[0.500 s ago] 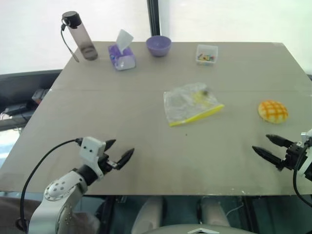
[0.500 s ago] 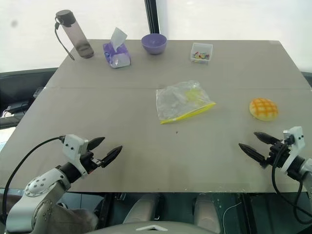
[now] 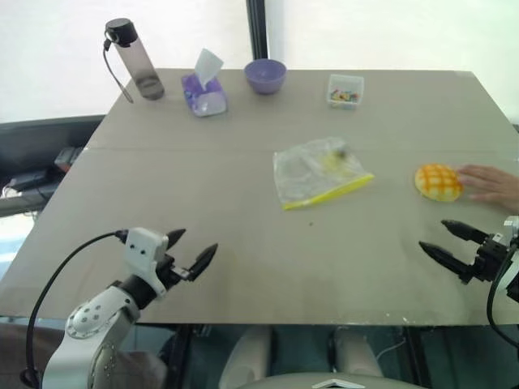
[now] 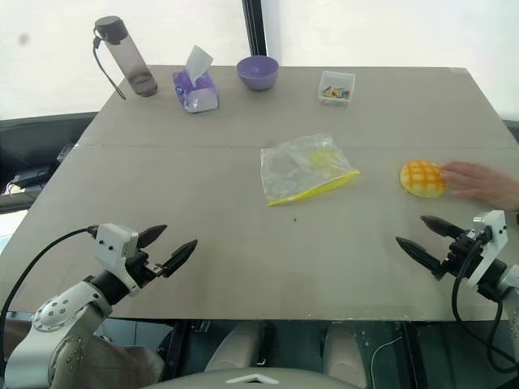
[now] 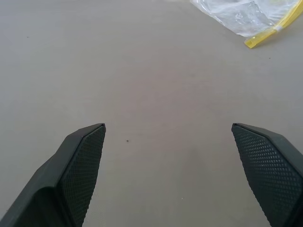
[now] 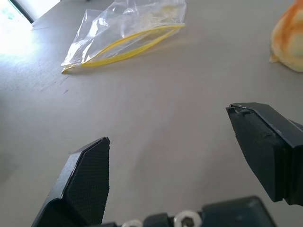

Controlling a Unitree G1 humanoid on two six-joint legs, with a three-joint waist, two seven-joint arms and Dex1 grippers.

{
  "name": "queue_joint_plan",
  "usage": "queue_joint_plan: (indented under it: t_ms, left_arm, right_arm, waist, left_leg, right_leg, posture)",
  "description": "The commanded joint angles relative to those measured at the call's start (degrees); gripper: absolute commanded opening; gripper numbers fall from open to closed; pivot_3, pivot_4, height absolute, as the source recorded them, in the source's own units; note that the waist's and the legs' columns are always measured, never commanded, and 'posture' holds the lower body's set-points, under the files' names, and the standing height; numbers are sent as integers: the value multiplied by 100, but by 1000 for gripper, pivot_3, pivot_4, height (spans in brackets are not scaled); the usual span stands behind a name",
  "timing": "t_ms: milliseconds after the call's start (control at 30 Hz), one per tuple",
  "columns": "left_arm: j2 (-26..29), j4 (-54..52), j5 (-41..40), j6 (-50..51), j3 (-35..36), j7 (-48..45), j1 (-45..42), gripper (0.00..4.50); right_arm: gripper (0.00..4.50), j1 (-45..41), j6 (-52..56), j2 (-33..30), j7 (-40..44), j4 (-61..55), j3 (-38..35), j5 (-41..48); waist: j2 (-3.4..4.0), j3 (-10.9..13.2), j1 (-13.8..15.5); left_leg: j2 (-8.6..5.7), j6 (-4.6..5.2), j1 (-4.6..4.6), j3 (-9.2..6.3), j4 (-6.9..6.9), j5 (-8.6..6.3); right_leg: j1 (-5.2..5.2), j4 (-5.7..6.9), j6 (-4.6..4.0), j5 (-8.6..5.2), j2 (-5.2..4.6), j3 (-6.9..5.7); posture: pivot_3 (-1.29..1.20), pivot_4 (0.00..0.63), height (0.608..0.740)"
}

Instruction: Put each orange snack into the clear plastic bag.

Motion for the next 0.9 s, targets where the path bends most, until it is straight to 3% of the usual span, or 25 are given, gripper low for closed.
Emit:
queue_joint_plan:
  t_ms: [33, 533, 667, 800, 900]
  left_arm:
    - [-3, -226, -25, -149, 45, -12, 24, 4500]
    - [-97, 30, -79, 98, -283, 93, -503, 4500]
    - [-536, 425, 27, 721, -827, 685, -1536, 4500]
    - [-1427, 1186, -99, 1683, -1321, 1380, -2819, 4500]
    - [-1831, 1770, 306, 1740, -1768, 1641, -3470, 4500]
  right_arm:
    - [4465, 27, -129, 11, 31, -205, -171, 106]
    - [4465, 130, -627, -7, 317, -763, -4, -1]
    - [4465, -133, -465, 8, 130, -1390, 180, 139]
    - [4465, -448, -217, 29, -194, -1946, 468, 134]
    - [4465, -636, -84, 97, -457, -2189, 621, 127]
  waist:
    - [0, 0, 0]
    - [2, 0, 6]
    - [0, 3, 12]
    - [-10, 8, 19]
    - [-28, 19, 11]
  left_leg:
    - [0, 0, 0, 0, 0, 0]
    - [-2, 0, 0, 0, 5, 0]
    - [-15, 0, 0, -7, 26, 0]
    - [-27, 0, 0, -14, 56, 0]
    - [-34, -1, -1, -17, 68, 2]
  right_leg:
    - [0, 0, 0, 0, 0, 0]
    - [1, 3, 1, 1, 1, -1]
    - [2, 25, 3, 2, 3, -4]
    - [1, 61, 5, 2, 3, -5]
    - [1, 77, 5, 2, 3, -9]
  posture:
    - [0, 150, 740]
    - [0, 150, 740]
    - [0, 150, 740]
    - [0, 150, 740]
    - [0, 150, 740]
